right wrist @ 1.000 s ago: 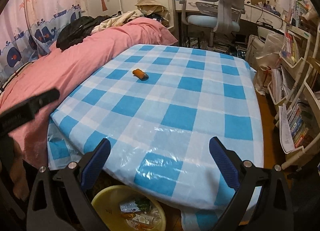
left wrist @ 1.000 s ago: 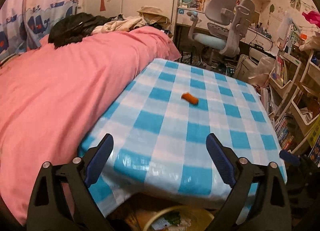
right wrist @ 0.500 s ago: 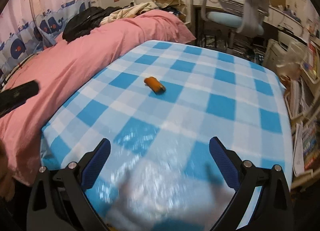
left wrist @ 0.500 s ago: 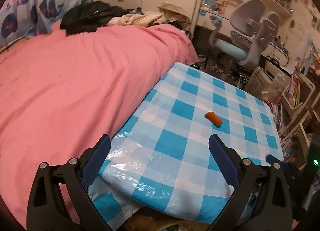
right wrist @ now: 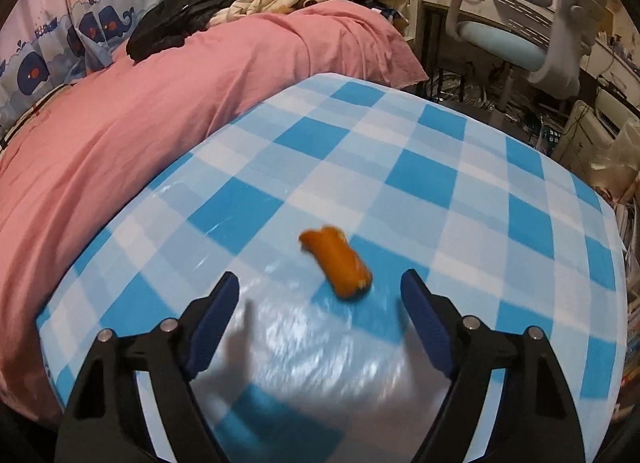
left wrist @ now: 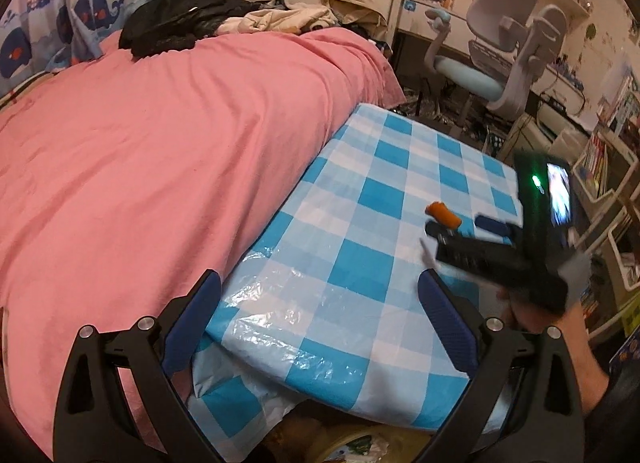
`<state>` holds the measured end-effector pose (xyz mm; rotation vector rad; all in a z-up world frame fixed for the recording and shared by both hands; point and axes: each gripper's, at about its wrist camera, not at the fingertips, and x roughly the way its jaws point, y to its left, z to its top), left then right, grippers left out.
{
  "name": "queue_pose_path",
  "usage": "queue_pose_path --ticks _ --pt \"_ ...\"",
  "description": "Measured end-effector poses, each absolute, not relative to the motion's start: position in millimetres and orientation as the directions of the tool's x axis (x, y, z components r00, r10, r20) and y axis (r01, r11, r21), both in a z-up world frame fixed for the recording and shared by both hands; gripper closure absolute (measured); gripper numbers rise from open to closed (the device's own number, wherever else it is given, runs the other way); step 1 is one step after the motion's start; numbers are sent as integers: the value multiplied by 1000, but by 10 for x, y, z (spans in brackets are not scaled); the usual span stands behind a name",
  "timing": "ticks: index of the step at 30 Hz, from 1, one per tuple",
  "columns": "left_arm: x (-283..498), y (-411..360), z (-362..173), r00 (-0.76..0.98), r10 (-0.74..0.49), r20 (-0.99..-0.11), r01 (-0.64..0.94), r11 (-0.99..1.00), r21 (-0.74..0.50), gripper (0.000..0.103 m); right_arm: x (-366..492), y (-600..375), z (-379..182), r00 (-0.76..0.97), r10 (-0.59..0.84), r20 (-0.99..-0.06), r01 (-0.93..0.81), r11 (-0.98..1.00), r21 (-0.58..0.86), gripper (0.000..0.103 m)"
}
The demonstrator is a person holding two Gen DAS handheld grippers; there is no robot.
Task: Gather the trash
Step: 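Close the right gripper on the small orange peel, then carry the peel to the wastebasket and open the right gripper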
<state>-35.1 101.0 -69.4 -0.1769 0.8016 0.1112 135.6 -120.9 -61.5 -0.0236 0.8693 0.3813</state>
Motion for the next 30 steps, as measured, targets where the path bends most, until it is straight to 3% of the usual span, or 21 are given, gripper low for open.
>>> queue_pose_path --ticks 5,9,13,18,30 --pt "-349 979 -710 676 22 -737 -138 985 -98 8 1523 -1129 -628 557 311 -770 -354 928 119 35" --pt "-345 976 -718 668 1 -745 -125 986 -111 8 1614 -1122 -670 522 319 -791 -349 926 143 54" --pt "-356 981 -725 663 -14 -749 -119 985 -123 8 1644 -1137 -690 514 328 -792 -349 924 157 57" --pt "-354 966 -733 660 -20 -751 -112 986 -124 7 1653 -1153 -674 508 349 -788 -358 917 176 71" --pt "-358 958 -731 658 -18 -752 -109 987 -119 7 1431 -1223 -567 490 445 -749 -374 884 281 72"
